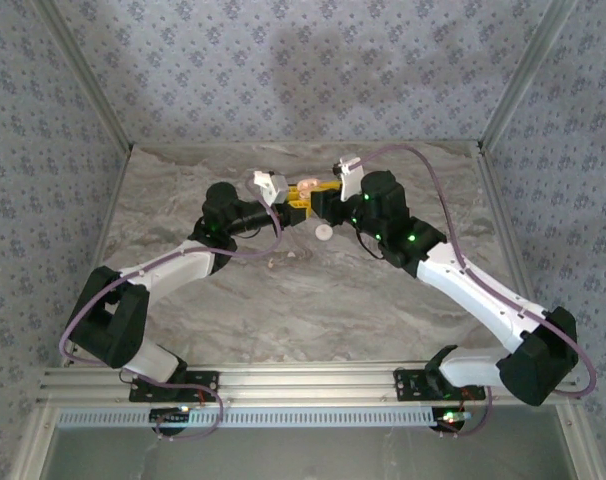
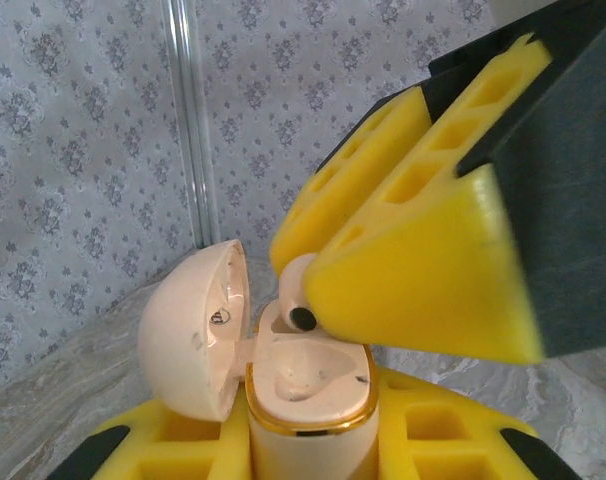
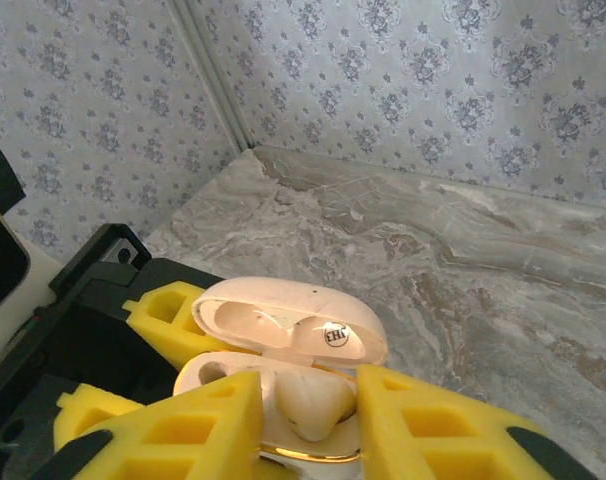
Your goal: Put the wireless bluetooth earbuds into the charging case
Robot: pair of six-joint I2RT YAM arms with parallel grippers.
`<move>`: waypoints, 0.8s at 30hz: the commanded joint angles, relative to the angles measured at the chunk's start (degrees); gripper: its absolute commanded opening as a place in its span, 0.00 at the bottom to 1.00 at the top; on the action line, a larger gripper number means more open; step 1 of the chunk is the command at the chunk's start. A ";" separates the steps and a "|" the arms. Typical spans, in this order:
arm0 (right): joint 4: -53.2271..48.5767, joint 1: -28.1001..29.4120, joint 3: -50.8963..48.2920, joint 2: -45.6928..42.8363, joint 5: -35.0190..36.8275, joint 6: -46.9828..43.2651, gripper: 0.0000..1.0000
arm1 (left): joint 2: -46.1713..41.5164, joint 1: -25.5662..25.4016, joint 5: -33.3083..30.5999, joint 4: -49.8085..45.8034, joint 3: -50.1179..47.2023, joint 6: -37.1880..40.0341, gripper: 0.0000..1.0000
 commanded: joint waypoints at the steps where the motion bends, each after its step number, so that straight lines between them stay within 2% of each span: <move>1: -3.30 -1.09 0.89 0.14 -7.52 2.94 0.41 | -2.75 0.07 -1.72 5.89 1.02 0.28 0.19; 5: -1.05 -4.21 1.10 -0.83 -14.66 6.35 0.55 | -2.85 0.09 -1.62 5.61 0.56 0.35 0.19; 8: -0.50 -6.27 2.03 -0.86 -20.49 8.62 0.59 | -2.92 0.03 -1.53 5.57 0.30 0.35 0.19; 17: 1.53 -10.41 2.27 -1.95 -28.96 14.52 0.55 | -3.30 0.01 -0.82 4.29 -0.12 1.16 0.19; 24: 4.09 -12.29 1.59 -3.32 -31.80 16.66 0.53 | -3.75 0.08 -0.65 3.53 -0.92 1.54 0.19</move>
